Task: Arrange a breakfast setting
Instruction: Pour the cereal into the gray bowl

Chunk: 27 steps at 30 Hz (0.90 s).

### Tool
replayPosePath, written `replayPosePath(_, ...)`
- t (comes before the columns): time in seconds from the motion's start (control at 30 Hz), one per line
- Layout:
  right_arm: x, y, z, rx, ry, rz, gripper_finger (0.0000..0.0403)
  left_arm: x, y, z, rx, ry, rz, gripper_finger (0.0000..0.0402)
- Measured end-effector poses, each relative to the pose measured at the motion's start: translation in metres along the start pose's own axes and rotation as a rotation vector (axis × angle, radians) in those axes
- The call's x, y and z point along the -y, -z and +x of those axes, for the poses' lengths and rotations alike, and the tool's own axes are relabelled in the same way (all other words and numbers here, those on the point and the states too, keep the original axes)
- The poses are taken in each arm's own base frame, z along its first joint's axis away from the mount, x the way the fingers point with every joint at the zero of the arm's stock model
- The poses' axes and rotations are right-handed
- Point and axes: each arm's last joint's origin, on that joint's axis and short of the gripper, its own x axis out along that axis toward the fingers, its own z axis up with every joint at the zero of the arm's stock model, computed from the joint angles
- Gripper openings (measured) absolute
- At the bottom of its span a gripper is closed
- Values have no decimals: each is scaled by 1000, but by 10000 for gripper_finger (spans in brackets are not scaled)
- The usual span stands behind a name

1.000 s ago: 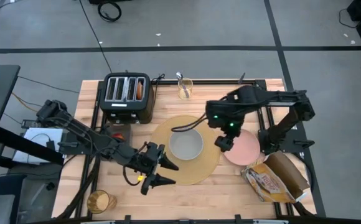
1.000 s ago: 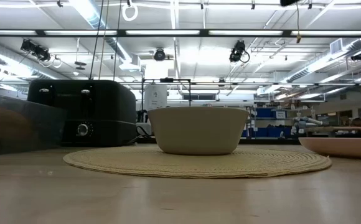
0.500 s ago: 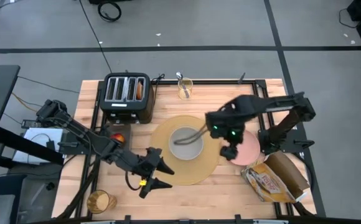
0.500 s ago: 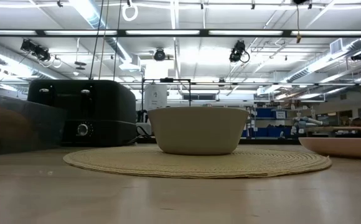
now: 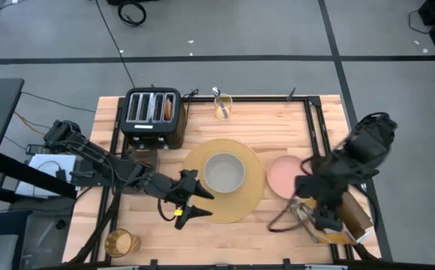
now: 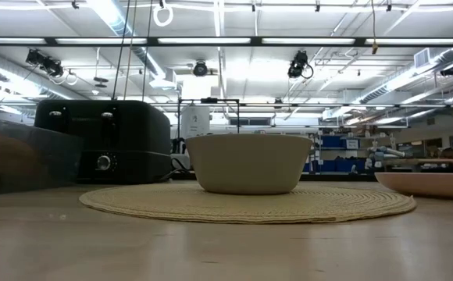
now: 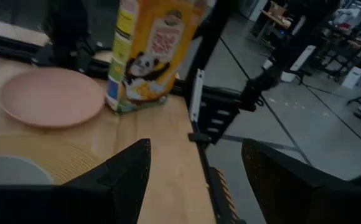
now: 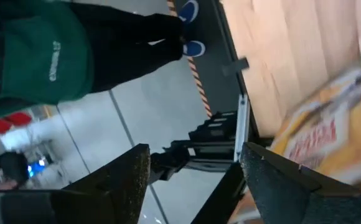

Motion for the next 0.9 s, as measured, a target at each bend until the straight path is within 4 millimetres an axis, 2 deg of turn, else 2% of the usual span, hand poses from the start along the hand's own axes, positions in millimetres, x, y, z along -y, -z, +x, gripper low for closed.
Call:
replayPosePath(0.17, -6, 25, 8, -39, 21, -9, 245, -8, -8, 2, 50, -14, 57, 258)
replayPosePath(0.4, -11, 50, 17, -108, 38, -118, 235, -9, -11, 2, 89, -28, 79, 258)
replayPosePath(0.57, -8, 65, 39, -184, 112, -207, 224, -3, -13, 2, 125, -6, 51, 258)
replayPosePath(0.7, -3, 71, 57, -262, 172, -202, 224, 2, -10, 11, 183, 22, 30, 258)
replayPosePath(0.9, -2, 84, 60, -321, 183, -186, 244, 3, 2, 32, 247, 11, -18, 258)
